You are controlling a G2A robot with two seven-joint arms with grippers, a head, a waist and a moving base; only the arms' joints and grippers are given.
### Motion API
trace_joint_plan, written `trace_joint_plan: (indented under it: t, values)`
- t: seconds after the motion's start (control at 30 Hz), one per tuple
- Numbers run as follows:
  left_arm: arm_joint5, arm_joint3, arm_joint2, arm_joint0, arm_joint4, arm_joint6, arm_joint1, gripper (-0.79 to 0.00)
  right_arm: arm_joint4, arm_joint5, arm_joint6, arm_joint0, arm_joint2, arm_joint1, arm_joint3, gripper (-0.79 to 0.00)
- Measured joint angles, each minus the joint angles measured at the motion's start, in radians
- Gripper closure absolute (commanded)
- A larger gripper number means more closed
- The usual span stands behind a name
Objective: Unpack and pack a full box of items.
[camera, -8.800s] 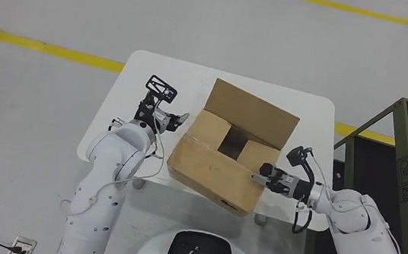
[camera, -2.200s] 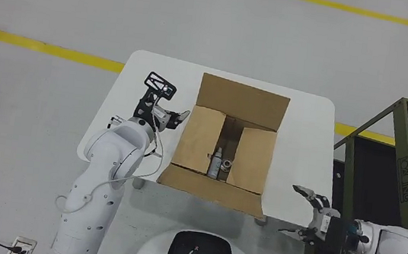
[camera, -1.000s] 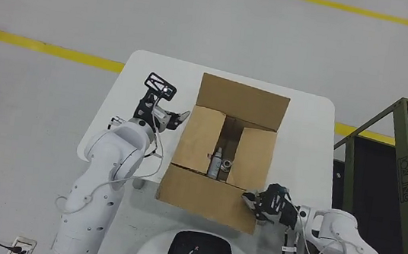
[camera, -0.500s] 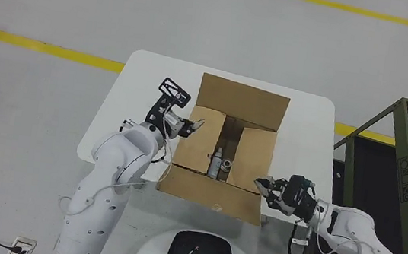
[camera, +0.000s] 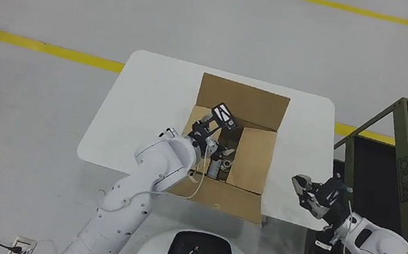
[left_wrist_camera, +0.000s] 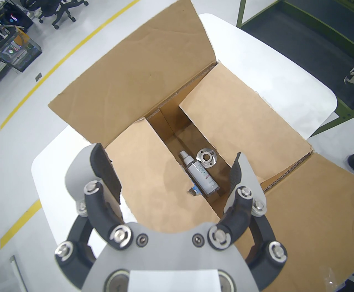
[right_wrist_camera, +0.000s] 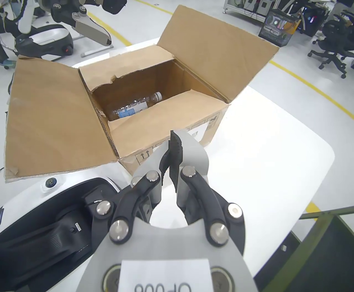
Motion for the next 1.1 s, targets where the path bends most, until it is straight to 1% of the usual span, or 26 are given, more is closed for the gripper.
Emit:
trace_joint_plan:
  t: [0.27, 0.57, 0.67, 0.77, 0.83, 1.1]
  values:
    - [-0.001, -0.001, -0.002, 0.001, 0.0, 0.001, 0.0, -0.785, 0.0, -0.01, 0.007, -0.028, 0.012, -0.002, -0.017, 0.0]
    - [0.008, 0.003, 0.001, 0.006, 0.005, 0.007, 0.0, -0.785, -0.01, -0.017, 0.0, -0.014, -0.001, -0.007, -0.011, 0.0]
    - [0.044, 0.027, 0.037, 0.011, 0.018, 0.024, -0.006, -0.785, -0.014, -0.015, 0.002, -0.01, -0.003, -0.008, -0.011, 0.0]
    - [0.076, 0.066, 0.077, -0.011, 0.017, 0.022, -0.016, -0.785, -0.018, -0.013, 0.002, -0.011, 0.001, -0.009, -0.01, 0.0]
    - [0.103, 0.1, 0.11, -0.032, 0.045, 0.011, -0.023, -0.785, -0.022, -0.01, -0.001, -0.017, 0.007, -0.01, -0.007, 0.0]
    - [0.274, 0.265, 0.266, -0.124, 0.324, -0.097, -0.059, -0.785, -0.02, -0.005, -0.017, -0.043, 0.027, -0.012, 0.0, 0.0]
